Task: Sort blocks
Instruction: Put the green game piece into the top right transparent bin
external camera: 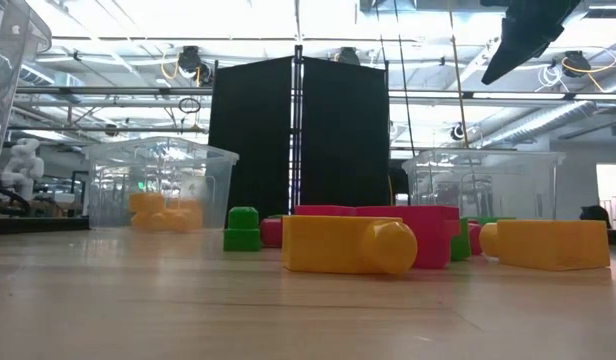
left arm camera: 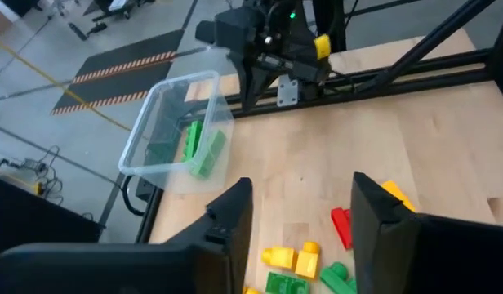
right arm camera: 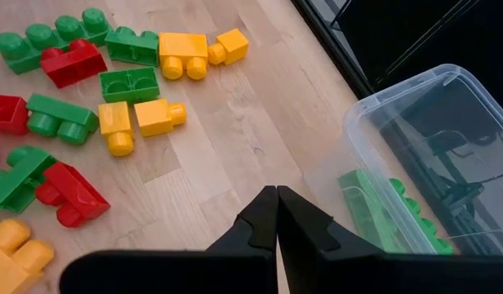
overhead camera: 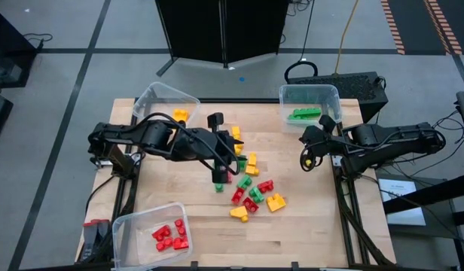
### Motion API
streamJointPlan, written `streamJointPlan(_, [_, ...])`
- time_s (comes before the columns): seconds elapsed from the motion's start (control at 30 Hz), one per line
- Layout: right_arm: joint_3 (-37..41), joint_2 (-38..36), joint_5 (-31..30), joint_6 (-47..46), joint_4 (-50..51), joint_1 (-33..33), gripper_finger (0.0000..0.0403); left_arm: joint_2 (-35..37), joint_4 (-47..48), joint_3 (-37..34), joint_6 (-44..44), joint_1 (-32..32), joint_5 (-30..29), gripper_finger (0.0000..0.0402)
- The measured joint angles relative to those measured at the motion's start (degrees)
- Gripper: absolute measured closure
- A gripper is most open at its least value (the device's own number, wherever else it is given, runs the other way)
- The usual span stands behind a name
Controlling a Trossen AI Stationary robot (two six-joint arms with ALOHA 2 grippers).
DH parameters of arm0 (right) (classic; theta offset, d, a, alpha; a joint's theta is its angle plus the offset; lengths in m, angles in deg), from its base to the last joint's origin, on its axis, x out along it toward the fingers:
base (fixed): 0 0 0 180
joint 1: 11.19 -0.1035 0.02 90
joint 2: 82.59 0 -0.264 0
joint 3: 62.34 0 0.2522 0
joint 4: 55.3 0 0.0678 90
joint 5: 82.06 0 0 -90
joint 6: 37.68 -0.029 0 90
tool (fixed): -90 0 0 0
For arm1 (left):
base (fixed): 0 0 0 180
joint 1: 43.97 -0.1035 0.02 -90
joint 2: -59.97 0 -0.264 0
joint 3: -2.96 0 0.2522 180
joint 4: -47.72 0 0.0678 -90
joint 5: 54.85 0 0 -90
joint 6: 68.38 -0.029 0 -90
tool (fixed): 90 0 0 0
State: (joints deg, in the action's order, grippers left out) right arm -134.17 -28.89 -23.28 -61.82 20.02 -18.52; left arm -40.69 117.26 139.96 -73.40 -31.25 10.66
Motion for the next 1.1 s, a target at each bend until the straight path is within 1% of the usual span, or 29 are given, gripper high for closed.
streamJointPlan(0.1, [0.0,0.0,0.0,0.0,0.0,0.0,0.0397,0.0,2.1,0.0,0.2,-0.4,0.0,0.0269])
streamJointPlan(0.2, [0.0,0.0,0.9,0.0,0.0,0.0,0.0397,0.0,5.5,0.0,0.2,-0.8,0.0,0.0259])
streamJointPlan(0.33, [0.0,0.0,1.6,0.0,0.0,0.0,0.0397,-0.1,10.9,0.0,0.3,-1.7,0.0,0.0257])
streamJointPlan(0.43, [0.0,0.0,1.8,0.0,0.0,0.0,0.0397,-0.5,12.9,0.0,0.3,-2.1,0.0,0.0257])
streamJointPlan(0.53, [0.0,0.0,3.3,-0.1,-0.1,0.0,0.0397,-0.6,13.4,0.0,0.2,-2.0,0.0,0.0257])
streamJointPlan(0.6, [0.0,0.0,3.4,-0.5,-1.2,0.0,0.0397,-0.5,11.6,0.0,0.2,-2.0,0.1,0.0257])
streamJointPlan(0.83, [0.0,0.0,4.6,1.2,-12.9,0.0,0.0397,-0.5,-4.3,0.0,0.2,-2.0,0.2,0.0258])
streamJointPlan(1.1, [0.0,0.0,4.6,1.3,-19.3,0.0,0.0397,-0.5,-8.9,0.0,0.2,-1.7,2.2,0.0258])
